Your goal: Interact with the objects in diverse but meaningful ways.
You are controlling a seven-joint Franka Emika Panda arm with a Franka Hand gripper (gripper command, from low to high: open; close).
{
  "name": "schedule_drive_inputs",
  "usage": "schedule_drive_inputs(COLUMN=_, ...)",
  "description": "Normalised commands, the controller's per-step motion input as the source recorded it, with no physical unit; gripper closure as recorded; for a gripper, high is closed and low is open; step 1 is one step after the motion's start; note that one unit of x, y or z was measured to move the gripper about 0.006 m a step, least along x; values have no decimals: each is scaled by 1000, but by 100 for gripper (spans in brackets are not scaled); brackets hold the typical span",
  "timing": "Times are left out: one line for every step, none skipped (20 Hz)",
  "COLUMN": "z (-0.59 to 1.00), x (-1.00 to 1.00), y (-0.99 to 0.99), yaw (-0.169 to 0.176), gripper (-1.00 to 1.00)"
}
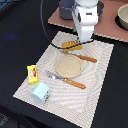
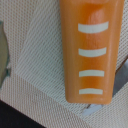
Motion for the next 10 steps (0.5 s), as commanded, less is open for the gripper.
schedule_drive_inputs(z=-351, x=-377, y=-157, yaw=23, gripper=-100)
schedule_drive_inputs(z=-360, x=-369, y=-157, yaw=25, gripper=-100)
schedule_drive_inputs(z=-357, x=-369, y=-166, yaw=26, gripper=-100)
schedule_drive_inputs(z=-366, x=-357, y=-151, yaw=27, gripper=-100)
schedule_drive_inputs(z=-377, x=-374, y=-146, yaw=27, gripper=-100)
schedule_drive_inputs(z=-366, x=-366, y=-143, yaw=27, gripper=-100)
schedule_drive_inputs(z=-389, x=-374, y=-126, yaw=26, gripper=-100)
schedule_drive_inputs(z=-397, x=-377, y=-126, yaw=26, gripper=100)
schedule_drive_inputs(z=-397, x=-394, y=-131, yaw=26, gripper=100)
schedule_drive_inputs(z=-383, x=-394, y=-134, yaw=26, gripper=100)
